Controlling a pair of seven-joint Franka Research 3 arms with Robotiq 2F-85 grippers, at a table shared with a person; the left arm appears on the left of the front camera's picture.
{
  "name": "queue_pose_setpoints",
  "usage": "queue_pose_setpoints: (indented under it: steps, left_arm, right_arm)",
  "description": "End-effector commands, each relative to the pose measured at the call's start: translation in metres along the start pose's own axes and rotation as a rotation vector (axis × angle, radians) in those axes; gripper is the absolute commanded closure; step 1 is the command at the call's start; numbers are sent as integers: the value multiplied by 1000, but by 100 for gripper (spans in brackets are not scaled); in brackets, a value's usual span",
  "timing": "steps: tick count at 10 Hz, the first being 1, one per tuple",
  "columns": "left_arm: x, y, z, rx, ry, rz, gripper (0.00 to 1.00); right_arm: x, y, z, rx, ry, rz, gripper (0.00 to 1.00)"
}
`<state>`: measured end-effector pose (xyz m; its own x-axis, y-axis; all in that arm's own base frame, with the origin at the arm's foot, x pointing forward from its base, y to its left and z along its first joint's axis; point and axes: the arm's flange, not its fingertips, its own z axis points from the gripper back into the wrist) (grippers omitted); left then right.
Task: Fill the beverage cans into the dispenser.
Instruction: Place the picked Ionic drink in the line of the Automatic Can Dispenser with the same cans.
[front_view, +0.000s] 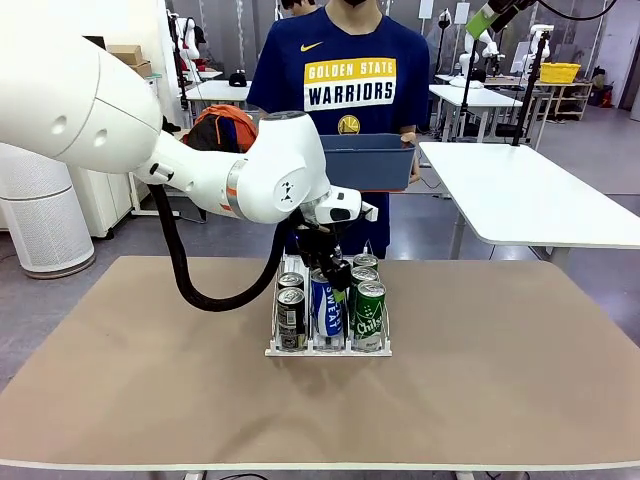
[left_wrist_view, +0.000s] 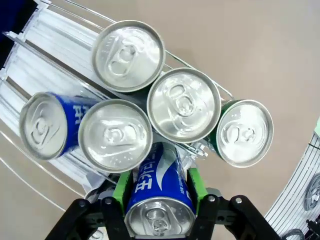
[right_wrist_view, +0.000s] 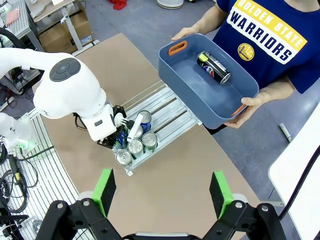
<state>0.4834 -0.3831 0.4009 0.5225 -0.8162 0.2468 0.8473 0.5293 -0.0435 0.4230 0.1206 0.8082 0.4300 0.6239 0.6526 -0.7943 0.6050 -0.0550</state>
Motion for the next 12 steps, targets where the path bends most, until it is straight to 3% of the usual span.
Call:
queue_pose_setpoints:
  steps: [1,7,8,9,10,11,12]
  left_arm:
    - [7,3,8,-52,3,-42,43]
    - [5,-6,-2,-34,32,-15,43]
    - [4,-10,-2,-24,34,-24,23]
    - [4,-12,0,-14,37,-15,23]
    - [3,-14,5,-4,42,-15,3]
    - [2,-14,10,11,46,-13,22]
    - [3,-15,15,23,48,-11,0]
  right_arm:
    - [-1,0,0,3,-1,0,0]
    - [-1,0,0,3,-1,0,0]
    - [-1,0,0,3,-1,0,0]
    - [-1,0,0,3,-1,0,0]
    - [-1,0,0,3,-1,0,0]
    - [-1,0,0,3,-1,0,0]
    - [-1,0,0,3,-1,0,0]
